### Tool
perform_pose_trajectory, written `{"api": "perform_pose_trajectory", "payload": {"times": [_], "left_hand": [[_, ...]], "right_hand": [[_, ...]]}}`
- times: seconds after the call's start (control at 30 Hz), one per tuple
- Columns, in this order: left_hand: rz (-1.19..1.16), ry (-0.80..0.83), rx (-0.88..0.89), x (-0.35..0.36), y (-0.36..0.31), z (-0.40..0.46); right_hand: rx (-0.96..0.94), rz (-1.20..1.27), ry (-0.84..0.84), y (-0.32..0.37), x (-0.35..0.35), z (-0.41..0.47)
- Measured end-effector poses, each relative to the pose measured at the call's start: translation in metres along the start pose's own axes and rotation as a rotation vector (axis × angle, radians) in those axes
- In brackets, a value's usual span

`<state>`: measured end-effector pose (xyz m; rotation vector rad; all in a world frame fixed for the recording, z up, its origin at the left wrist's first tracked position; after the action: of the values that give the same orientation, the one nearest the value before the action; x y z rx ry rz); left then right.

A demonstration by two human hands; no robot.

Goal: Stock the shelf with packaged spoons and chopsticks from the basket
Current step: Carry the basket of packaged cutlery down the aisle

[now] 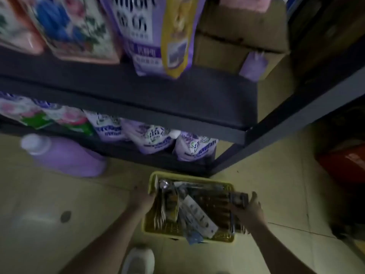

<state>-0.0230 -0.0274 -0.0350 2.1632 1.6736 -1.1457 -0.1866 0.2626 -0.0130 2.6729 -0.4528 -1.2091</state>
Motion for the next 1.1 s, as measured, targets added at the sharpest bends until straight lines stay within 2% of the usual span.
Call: {"api": "perform_pose_trajectory", "payload": {"times": [0.07, 0.13, 0.2, 0.27, 0.43, 0.6, 0.9, 1.1], "left_hand": [[-0.169, -0.010, -0.009, 0.014, 0.003, 0.010], [-0.172, -0.009, 0.016, 0.021, 0.001, 0.015], [-0.152, -0.035, 0.021, 0.023, 0.002, 0.016], [-0.122, -0.066, 0.025, 0.024, 0.008, 0.016], [-0.089, -0.065, -0.014, 0.018, 0.032, -0.010], [-0.227, -0.184, -0.037, -0.049, 0.031, -0.078], [-0.347, -0.421, -0.150, -0.223, 0.056, -0.299], [-0.469, -0.555, -0.323, -0.301, 0.107, -0.431]], "right_hand": [[-0.007, 0.283, 0.054, -0.005, 0.006, 0.014], [0.001, 0.539, 0.125, -0.014, 0.009, 0.023], [0.001, 0.702, 0.229, -0.024, 0.016, 0.030], [0.016, 0.763, 0.288, -0.021, 0.018, 0.029], [-0.035, 0.556, 0.273, -0.007, 0.015, 0.014], [-0.061, 0.452, 0.273, 0.022, -0.021, -0.039], [-0.288, 0.454, 0.377, 0.159, -0.151, -0.235], [-0.373, 0.363, 0.539, 0.253, -0.181, -0.362]]}}
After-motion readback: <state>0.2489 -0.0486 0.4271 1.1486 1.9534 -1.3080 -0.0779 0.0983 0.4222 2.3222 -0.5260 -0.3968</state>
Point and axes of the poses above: each hand's wrist, its own z-axis towards the middle knuckle, its own x-axis out of the palm, y = z × x, the point moved 5 cm from there along z, towards the middle knuckle, and after that the axes turned 1 degree about -y, right-handed, at the moved point
